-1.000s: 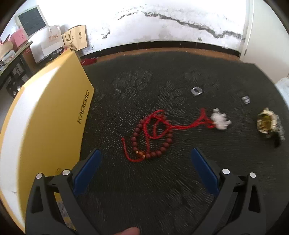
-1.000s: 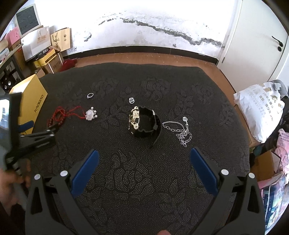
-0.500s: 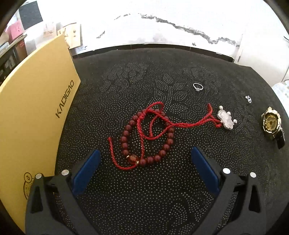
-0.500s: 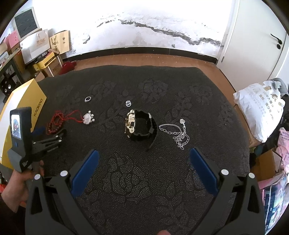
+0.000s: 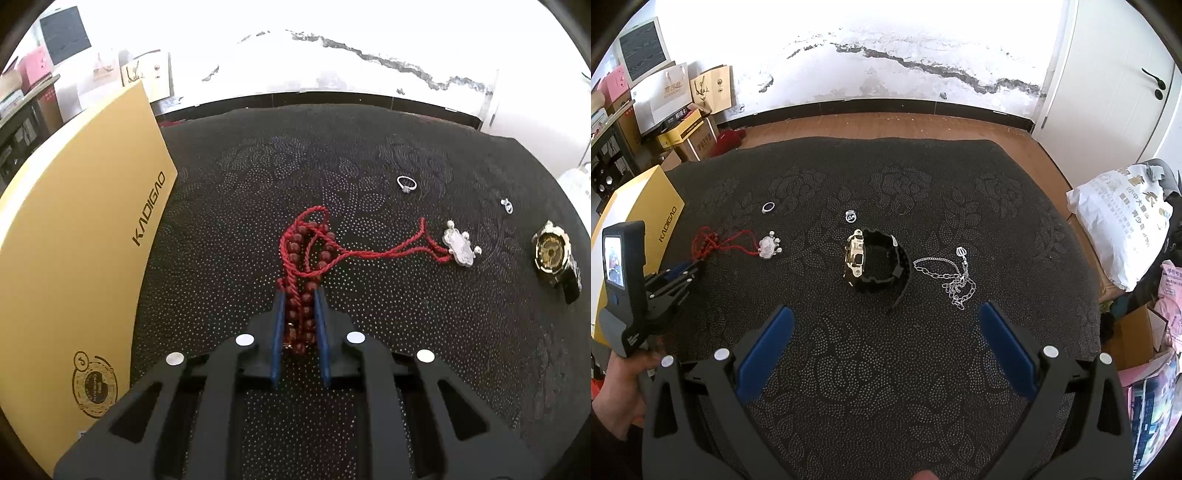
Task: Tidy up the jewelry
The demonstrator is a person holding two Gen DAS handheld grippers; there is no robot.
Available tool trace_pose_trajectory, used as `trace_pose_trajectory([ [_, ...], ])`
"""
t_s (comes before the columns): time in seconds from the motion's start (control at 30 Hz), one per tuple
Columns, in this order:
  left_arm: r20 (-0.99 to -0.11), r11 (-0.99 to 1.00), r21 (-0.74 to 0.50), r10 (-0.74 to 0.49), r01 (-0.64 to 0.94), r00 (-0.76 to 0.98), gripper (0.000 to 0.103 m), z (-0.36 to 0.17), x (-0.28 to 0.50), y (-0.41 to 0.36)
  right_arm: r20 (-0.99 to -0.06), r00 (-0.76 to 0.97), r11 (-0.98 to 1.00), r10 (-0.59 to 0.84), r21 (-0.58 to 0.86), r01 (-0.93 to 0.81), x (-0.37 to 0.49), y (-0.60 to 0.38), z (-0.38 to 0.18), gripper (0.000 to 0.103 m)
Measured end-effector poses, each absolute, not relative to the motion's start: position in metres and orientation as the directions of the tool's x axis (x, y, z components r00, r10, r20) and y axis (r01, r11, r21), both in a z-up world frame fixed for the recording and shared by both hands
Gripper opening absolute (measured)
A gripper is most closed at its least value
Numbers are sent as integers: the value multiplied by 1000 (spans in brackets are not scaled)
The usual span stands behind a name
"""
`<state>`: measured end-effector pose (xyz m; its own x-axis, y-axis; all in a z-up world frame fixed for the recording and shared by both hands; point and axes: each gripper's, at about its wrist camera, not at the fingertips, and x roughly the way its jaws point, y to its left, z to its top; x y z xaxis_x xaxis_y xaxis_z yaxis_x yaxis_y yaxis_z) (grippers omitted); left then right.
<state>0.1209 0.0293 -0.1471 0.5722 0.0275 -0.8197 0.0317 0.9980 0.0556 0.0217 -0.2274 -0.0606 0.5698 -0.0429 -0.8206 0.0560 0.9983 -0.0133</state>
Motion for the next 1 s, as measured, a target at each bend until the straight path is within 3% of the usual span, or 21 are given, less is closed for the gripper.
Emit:
trace_pose_trajectory([
  [0.07,-818,997,73,38,39,574,9,-144,118,24,-821,569,998,-43,-14,55,22,-228,-61,97],
  [0.3,-823,998,56,29,30,567,9,-117,107,26,-845,529,997,-74,-55,52,29,-231,-80,97],
  [0.47,-785,997,21,-33,81,618,8,-65,81,28,-845,526,996,-92,-74,55,30,-233,-85,97],
  [0.83,-724,992,-61,-119,109,679,8,-2,57,52,-833,540,993,-117,-83,87,27,-244,-86,97],
  [1.0,-729,990,-45,-123,132,673,8,0,65,53,-837,533,992,-125,-97,80,30,-240,-89,97],
])
